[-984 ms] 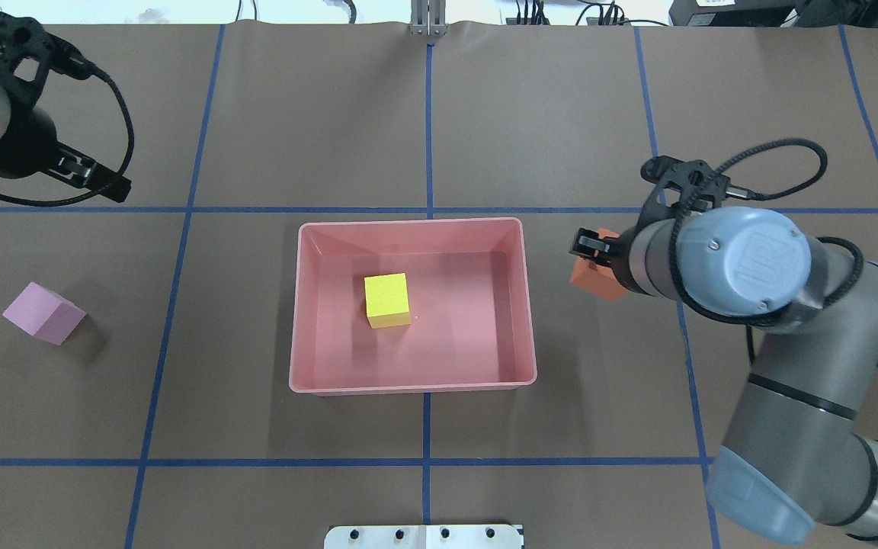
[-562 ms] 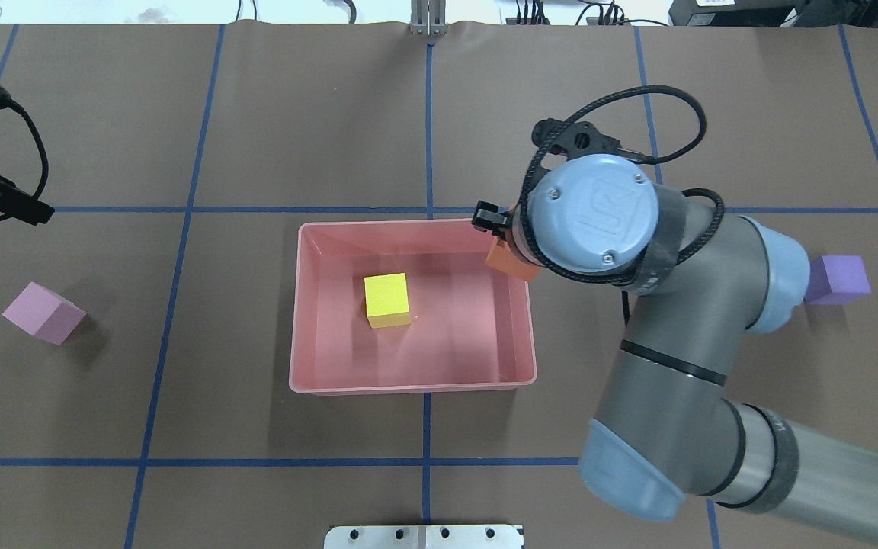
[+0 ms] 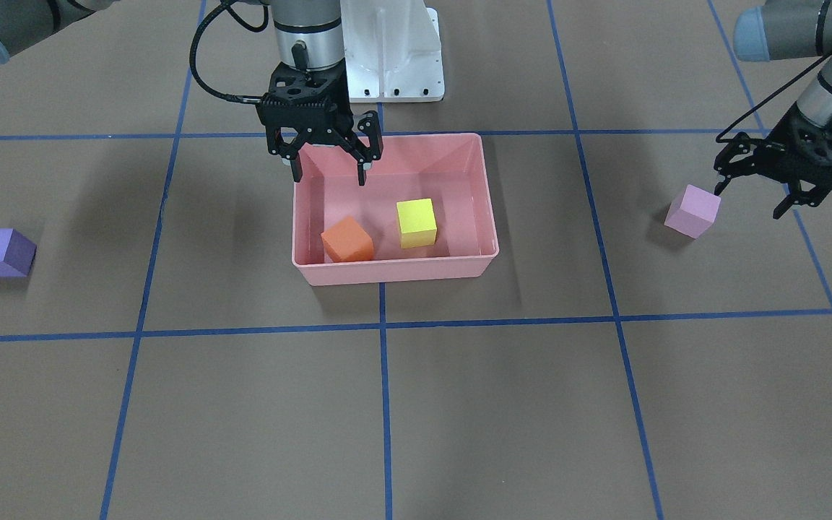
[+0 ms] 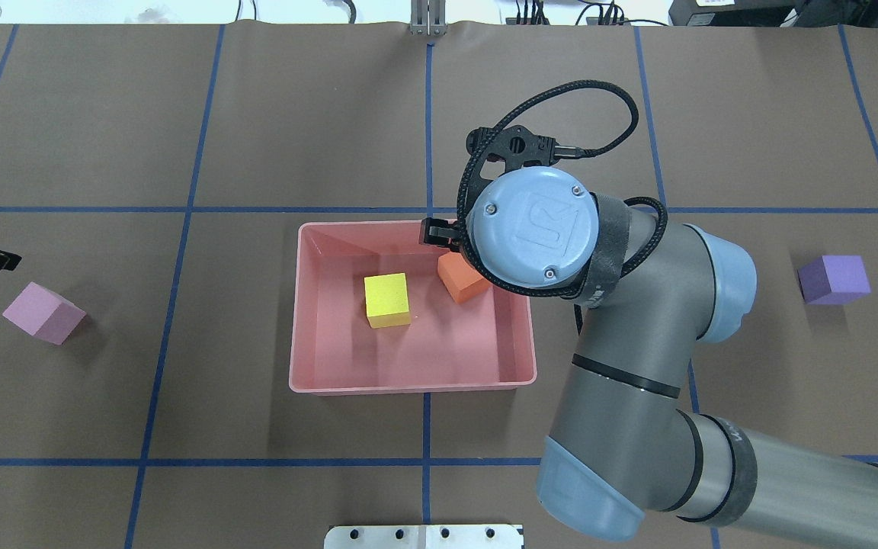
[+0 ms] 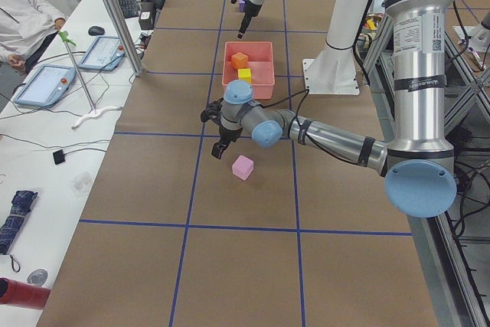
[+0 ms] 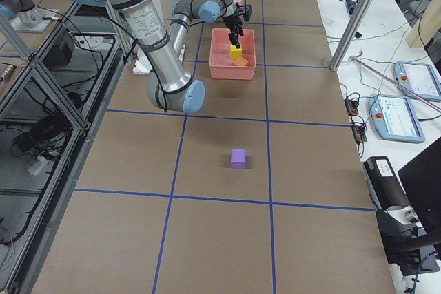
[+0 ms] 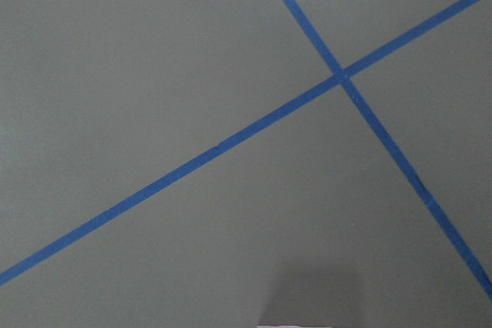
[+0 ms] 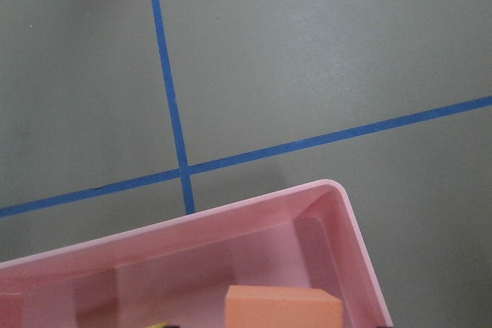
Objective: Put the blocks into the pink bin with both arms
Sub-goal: 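Carry the orange cube with the right gripper into the pink bin and release, then withdraw the right gripper while the left gripper descends onto the pink cube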
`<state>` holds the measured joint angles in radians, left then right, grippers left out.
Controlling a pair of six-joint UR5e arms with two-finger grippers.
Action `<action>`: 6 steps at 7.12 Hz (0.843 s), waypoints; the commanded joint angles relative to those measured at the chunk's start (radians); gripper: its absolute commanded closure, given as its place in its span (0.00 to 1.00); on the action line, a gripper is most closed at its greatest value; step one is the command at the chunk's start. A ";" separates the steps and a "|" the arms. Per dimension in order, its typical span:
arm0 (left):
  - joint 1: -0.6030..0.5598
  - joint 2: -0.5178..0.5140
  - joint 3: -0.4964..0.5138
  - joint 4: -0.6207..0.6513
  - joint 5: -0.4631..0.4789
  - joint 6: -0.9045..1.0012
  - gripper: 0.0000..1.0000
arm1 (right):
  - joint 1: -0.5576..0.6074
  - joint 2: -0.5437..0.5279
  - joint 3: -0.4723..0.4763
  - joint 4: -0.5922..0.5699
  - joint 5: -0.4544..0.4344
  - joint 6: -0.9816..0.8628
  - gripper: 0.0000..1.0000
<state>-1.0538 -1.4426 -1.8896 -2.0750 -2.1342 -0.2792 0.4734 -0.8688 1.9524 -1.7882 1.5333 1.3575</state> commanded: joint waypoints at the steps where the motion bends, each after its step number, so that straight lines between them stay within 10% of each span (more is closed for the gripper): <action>1: 0.011 0.063 0.030 -0.103 0.002 -0.104 0.00 | 0.094 -0.007 0.017 -0.002 0.084 -0.127 0.00; 6: 0.130 0.065 0.129 -0.310 0.040 -0.213 0.00 | 0.456 -0.197 0.074 0.010 0.448 -0.593 0.00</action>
<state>-0.9650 -1.3787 -1.7627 -2.3686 -2.1172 -0.4744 0.8474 -1.0201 2.0234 -1.7794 1.8959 0.8867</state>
